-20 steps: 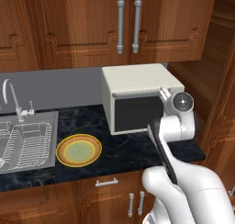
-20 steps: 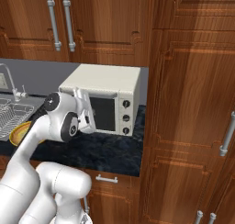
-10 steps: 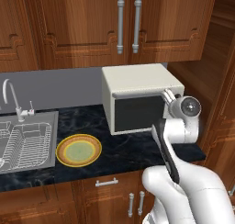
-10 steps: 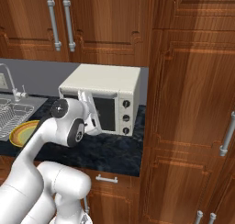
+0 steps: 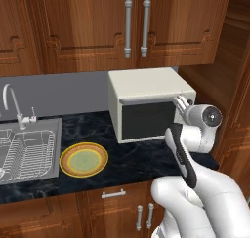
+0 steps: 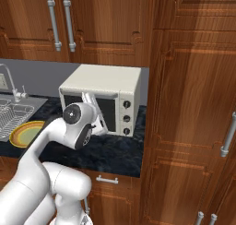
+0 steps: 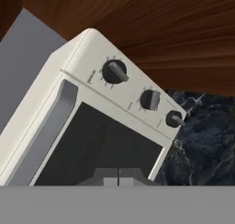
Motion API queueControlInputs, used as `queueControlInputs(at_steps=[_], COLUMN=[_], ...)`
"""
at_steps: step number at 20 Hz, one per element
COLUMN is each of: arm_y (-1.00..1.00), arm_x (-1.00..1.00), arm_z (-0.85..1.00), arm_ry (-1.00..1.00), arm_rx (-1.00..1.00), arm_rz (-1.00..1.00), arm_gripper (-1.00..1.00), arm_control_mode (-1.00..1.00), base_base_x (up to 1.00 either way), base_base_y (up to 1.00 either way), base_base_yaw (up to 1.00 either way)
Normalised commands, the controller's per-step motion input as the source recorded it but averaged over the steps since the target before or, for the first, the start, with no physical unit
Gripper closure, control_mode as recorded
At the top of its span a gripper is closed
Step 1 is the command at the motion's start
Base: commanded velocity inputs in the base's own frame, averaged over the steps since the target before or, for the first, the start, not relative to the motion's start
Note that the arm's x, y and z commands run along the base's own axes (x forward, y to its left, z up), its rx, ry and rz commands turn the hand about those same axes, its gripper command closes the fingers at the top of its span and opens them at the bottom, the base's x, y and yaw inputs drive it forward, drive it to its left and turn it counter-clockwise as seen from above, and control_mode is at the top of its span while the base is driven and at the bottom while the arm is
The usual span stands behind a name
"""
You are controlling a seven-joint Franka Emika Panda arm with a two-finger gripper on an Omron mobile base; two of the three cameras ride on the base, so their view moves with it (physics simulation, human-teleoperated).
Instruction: Pull the toaster oven rack outwards. Pick up the baguette from the plate and place it on the toaster oven rack. Close the toaster oven door fully and set the temperature to the lowest setting.
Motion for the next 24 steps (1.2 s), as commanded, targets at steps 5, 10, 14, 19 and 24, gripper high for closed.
queueControlInputs(at_steps=[5, 10, 14, 19, 24], arm_y=[-0.22, -0.17, -0.01, 0.00, -0.04], arm_x=[0.00, 0.00, 0.00, 0.03, 0.12], arm_z=[0.03, 0.02, 0.00, 0.00, 0.00], arm_ry=[-0.06, -0.03, 0.00, 0.00, 0.00], arm_rx=[0.05, 0.04, 0.00, 0.00, 0.00], arm_rz=[0.04, 0.00, 0.00, 0.00, 0.01], arm_gripper=[1.00, 1.00, 1.00, 1.00, 1.00], arm_control_mode=[-1.00, -1.00, -1.00, -1.00, -1.00], base_base_x=[0.00, 0.00, 0.00, 0.00, 0.00], base_base_y=[0.00, 0.00, 0.00, 0.00, 0.00], base_base_yaw=[0.00, 0.00, 0.00, 0.00, 0.00])
